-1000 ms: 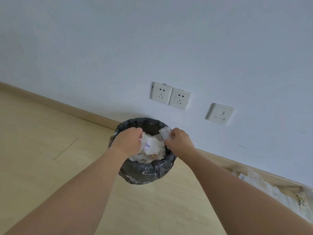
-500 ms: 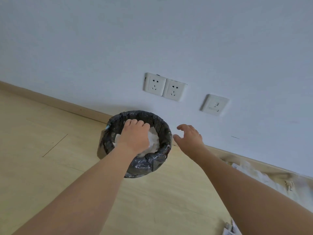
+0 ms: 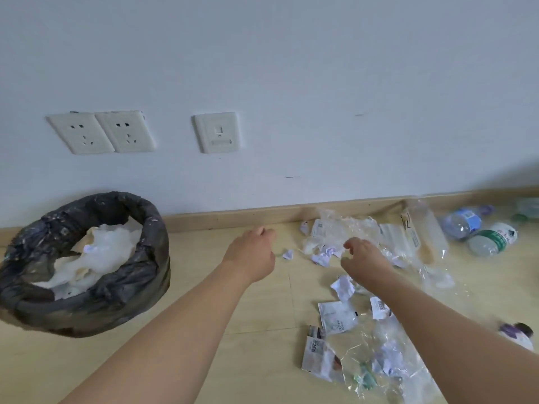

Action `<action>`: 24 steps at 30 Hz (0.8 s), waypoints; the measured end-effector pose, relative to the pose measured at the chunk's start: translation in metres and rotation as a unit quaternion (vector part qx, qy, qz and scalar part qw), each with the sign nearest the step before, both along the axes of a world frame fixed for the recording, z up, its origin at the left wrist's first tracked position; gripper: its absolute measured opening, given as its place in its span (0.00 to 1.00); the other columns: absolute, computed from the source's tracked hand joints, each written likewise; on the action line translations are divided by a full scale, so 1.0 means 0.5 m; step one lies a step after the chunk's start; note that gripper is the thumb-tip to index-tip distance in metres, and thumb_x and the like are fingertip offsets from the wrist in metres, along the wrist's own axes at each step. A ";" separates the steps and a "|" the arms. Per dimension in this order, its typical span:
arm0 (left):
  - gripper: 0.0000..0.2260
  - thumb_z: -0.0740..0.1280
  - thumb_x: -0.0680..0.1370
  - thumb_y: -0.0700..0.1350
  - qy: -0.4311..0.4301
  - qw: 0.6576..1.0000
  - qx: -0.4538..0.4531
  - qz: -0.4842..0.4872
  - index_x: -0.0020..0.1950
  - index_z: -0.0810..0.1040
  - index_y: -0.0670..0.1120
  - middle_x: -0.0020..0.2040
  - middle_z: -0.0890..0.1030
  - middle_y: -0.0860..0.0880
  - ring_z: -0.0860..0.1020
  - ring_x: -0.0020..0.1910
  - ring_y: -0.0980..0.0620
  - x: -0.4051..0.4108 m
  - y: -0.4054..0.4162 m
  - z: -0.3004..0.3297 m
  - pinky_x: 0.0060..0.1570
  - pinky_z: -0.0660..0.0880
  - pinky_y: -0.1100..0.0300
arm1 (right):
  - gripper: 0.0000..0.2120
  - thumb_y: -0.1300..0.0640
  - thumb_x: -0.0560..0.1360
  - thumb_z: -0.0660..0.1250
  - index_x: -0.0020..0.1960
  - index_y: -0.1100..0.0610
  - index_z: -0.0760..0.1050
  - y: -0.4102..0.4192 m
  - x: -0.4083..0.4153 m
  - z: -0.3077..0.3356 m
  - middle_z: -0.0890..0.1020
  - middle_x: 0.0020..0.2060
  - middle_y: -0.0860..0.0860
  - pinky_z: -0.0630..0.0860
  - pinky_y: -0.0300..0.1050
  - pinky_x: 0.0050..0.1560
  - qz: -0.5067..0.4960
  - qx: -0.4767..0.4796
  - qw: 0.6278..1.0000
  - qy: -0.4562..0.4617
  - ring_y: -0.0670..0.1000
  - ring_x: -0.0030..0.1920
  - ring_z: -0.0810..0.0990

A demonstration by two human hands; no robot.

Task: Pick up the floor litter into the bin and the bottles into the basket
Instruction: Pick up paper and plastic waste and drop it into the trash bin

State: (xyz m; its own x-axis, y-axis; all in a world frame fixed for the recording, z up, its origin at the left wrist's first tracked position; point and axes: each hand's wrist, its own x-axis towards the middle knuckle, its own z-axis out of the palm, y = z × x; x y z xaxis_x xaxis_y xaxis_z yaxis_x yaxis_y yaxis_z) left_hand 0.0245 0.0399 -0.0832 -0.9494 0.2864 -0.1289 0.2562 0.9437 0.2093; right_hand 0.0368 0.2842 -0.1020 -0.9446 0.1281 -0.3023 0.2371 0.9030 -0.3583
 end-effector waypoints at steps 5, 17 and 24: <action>0.19 0.58 0.78 0.41 -0.121 0.992 -0.035 -0.001 0.69 0.67 0.48 0.65 0.69 0.46 0.74 0.59 0.42 -0.064 0.075 -0.102 0.54 0.73 0.52 | 0.16 0.56 0.76 0.61 0.64 0.54 0.69 0.004 -0.056 -0.108 0.74 0.59 0.53 0.70 0.46 0.55 0.039 0.003 0.999 -0.020 0.55 0.58 0.74; 0.11 0.56 0.80 0.41 -0.104 0.992 -0.053 0.048 0.62 0.69 0.45 0.61 0.72 0.44 0.71 0.58 0.42 -0.080 0.133 -0.282 0.53 0.68 0.52 | 0.16 0.57 0.79 0.57 0.66 0.55 0.68 -0.034 -0.102 -0.252 0.73 0.64 0.51 0.65 0.49 0.60 0.087 0.115 0.990 -0.002 0.55 0.62 0.72; 0.11 0.56 0.81 0.41 -0.116 0.991 -0.041 0.062 0.62 0.69 0.44 0.60 0.72 0.43 0.73 0.58 0.40 -0.047 0.111 -0.281 0.52 0.70 0.50 | 0.16 0.59 0.79 0.56 0.65 0.55 0.69 -0.046 -0.096 -0.248 0.68 0.66 0.54 0.65 0.47 0.61 0.114 0.105 0.988 -0.017 0.55 0.63 0.69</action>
State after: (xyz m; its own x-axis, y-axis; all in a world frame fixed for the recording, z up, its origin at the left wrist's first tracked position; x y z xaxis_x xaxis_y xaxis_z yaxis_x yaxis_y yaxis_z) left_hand 0.0010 0.0953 -0.2237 -0.9188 0.1498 -0.3653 0.0923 0.9811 0.1701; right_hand -0.0113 0.2614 -0.2258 -0.9461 -0.0241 -0.3230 0.0273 0.9878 -0.1536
